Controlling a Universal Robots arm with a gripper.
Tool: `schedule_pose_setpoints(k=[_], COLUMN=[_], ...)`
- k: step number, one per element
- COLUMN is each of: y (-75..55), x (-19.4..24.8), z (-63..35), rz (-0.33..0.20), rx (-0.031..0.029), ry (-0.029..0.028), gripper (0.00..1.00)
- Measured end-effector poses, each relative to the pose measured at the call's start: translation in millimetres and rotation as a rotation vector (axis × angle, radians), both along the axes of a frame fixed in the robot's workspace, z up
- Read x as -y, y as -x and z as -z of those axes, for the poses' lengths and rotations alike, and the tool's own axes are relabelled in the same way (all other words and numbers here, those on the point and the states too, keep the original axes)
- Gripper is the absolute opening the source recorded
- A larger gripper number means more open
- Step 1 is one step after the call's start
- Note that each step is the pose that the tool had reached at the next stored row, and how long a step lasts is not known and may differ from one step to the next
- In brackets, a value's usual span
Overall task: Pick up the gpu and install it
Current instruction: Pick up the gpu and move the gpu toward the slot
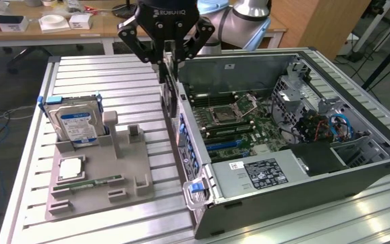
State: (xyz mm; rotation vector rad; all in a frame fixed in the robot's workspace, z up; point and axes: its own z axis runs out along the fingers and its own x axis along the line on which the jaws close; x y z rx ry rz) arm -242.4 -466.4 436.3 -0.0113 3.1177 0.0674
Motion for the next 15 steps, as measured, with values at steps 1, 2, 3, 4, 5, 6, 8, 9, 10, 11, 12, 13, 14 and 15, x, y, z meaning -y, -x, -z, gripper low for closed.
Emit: schedule_pose_setpoints(k=[1, 2, 3, 4, 5, 6, 8, 9, 10, 11, 12, 13, 14, 15], y=[-2.5, -5.3, -7.8, -10.4, -13.0, -15.6, -20.8, -23.4, -26.0, -28.5, -30.9, -33.5, -36.1, -38.6], x=[-0.1, -0.2, -0.3, -0.3, -0.4, -0.5, -0.7, -0.8, -1.0, -1.1, -1.2, -1.3, -1.4, -1.5], z=[0.0, 0.0, 0.0, 0.0, 0.1, 0.1, 0.1, 0.1, 0.1, 0.2, 0.1, 0.2, 0.2, 0.2], rz=[0.000, 0.000, 0.000, 0.000, 0.000, 0.000, 0.000, 0.000, 0.000, 0.000, 0.000, 0.000, 0.000, 0.000], rx=[0.0000, 0.0000, 0.0000, 0.0000, 0.0000, 0.0001, 0.0000, 0.0000, 0.0000, 0.0000, 0.0000, -0.0001, -0.0001, 0.0000], ry=[-0.0001, 0.0000, 0.0000, 0.0000, 0.0000, -0.0001, -0.0001, -0.0001, 0.0000, -0.0001, 0.0000, 0.0000, 0.0000, 0.0000], gripper=[0.26, 0.26, 0.26, 0.26, 0.26, 0.26, 0.26, 0.26, 0.26, 0.26, 0.26, 0.26, 0.26, 0.26])
